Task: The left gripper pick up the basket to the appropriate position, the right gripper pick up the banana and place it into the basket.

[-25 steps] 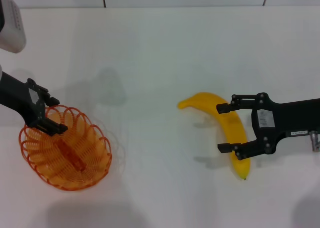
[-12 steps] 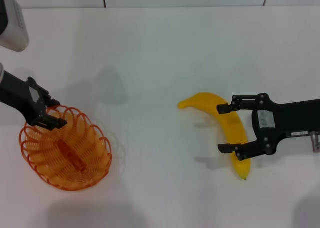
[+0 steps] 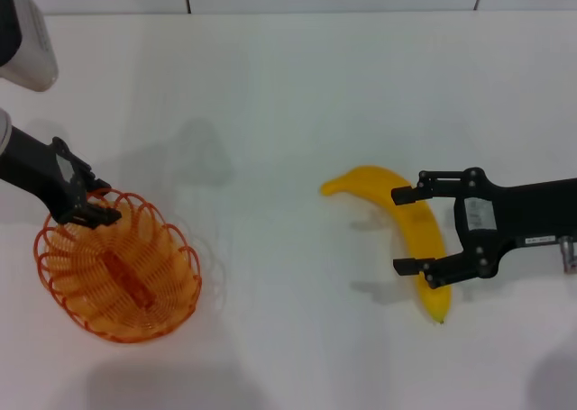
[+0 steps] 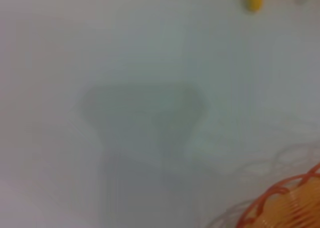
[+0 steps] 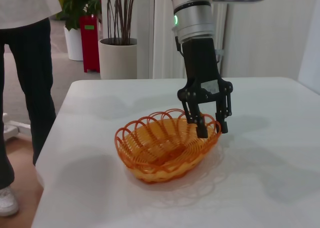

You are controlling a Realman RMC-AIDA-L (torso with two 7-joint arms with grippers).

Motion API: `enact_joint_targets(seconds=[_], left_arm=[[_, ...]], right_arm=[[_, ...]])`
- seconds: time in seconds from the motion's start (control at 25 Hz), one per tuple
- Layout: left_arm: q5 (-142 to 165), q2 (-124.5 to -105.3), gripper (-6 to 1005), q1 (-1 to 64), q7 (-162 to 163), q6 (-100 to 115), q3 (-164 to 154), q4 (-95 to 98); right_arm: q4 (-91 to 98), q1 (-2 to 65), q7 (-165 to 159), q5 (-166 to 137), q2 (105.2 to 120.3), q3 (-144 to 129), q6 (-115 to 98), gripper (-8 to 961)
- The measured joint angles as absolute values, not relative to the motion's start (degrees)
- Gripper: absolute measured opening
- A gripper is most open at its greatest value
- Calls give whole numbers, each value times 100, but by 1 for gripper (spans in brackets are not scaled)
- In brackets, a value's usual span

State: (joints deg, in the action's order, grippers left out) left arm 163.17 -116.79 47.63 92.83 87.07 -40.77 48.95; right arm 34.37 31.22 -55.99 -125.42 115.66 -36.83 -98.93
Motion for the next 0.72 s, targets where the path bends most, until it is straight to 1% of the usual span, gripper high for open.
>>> enact_joint_targets(seconds=[0.16, 0.48, 0.68, 0.72], left_arm=[[16360, -11681, 432, 4753, 9457, 8643, -4327, 4895], [16362, -11681, 196, 4741, 9587, 8572, -4420, 4899], [16343, -11681, 114, 4756, 9612, 8569, -4421, 4918], [16340, -11680, 111, 4756, 9632, 8579, -4421, 4925]], right_arm=[[3437, 3122, -5599, -12542, 11566, -3683, -9887, 808], [3436, 3102, -5599, -12542, 11566, -3683, -9841, 804], [3437, 3094, -5599, -12542, 11566, -3683, -9841, 801], [3437, 3094, -5599, -12542, 11565, -3683, -9841, 801]])
